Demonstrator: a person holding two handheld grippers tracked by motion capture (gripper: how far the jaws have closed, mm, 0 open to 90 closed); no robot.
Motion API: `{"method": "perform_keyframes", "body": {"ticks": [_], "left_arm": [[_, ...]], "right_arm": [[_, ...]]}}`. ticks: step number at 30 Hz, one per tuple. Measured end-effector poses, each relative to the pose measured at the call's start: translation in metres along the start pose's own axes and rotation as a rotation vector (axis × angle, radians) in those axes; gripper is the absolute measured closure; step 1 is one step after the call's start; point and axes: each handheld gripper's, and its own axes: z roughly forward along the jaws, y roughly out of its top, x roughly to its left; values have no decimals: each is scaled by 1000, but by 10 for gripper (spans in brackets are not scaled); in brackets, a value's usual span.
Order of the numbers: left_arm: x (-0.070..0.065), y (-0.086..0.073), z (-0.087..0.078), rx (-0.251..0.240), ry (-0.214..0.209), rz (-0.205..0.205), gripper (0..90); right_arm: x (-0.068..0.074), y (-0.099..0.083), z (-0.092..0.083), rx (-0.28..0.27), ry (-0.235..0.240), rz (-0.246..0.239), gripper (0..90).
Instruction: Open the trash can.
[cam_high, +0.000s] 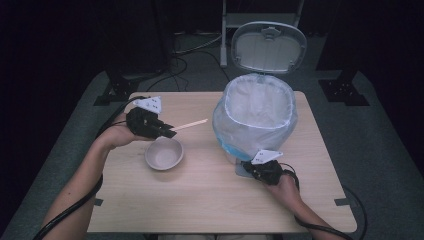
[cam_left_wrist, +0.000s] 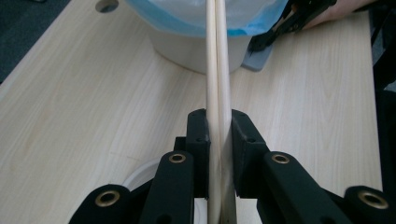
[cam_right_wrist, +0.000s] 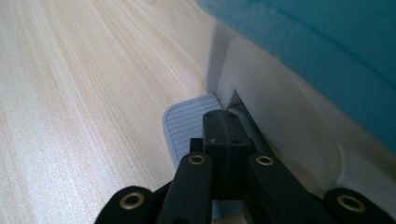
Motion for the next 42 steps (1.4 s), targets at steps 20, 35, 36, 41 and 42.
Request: {"method": "perform_keyframes", "body": {"ticks": [20,35,36,41,42], "left_arm": [[-8,37,-30,5,-17,77,798],[-13,74,-44,36,-20,126,797],[-13,75,-45,30,-21,127,797],[-14,81,-44,37,-21,133,796],[-14,83,-43,39,-23,137,796]], "right_arm": [[-1,-1,0,-9,2,5,900],[-2,-2,0,-14,-2,-4,900],[-2,-2,0,-13,-2,-5,900],[-2,-2,0,-12,-2,-5,900],[-2,-2,0,-15,-3,-3,900]]}}
